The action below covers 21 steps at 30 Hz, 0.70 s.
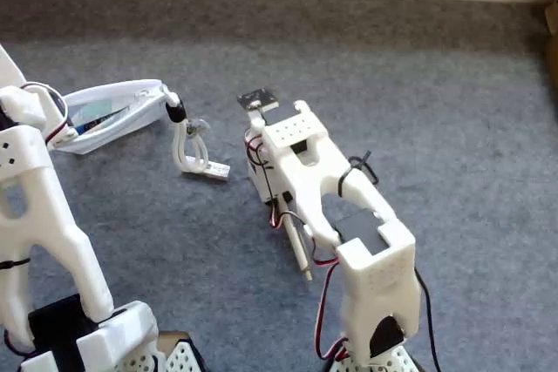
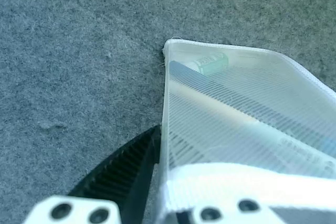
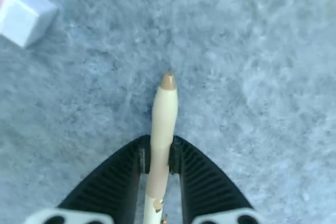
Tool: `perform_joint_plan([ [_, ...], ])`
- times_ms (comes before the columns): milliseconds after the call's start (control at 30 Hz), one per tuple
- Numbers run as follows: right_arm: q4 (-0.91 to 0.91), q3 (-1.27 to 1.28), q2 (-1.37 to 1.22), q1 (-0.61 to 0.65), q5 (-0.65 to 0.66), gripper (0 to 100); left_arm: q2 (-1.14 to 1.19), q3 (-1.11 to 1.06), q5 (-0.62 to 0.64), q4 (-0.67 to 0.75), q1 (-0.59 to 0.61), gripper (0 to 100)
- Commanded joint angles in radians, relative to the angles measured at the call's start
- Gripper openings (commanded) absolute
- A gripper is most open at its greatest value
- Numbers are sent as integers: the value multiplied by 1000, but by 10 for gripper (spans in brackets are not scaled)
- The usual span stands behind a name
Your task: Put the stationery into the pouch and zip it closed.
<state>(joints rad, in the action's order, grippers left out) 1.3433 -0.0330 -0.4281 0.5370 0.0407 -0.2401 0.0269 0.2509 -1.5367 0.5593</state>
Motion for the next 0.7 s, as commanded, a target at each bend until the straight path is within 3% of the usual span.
perform_joint_plan([
  [0,13,2,130,4,15,5,-27,19,5,14,-70,7],
  [233,13,1,173,-1,9,5,-27,42,5,6,-231,7],
  [367,12,-2,177,-2,9,5,-27,124,6,-72,-303,7],
  [667,12,-4,176,-51,8,5,-21,159,8,-106,-337,7],
])
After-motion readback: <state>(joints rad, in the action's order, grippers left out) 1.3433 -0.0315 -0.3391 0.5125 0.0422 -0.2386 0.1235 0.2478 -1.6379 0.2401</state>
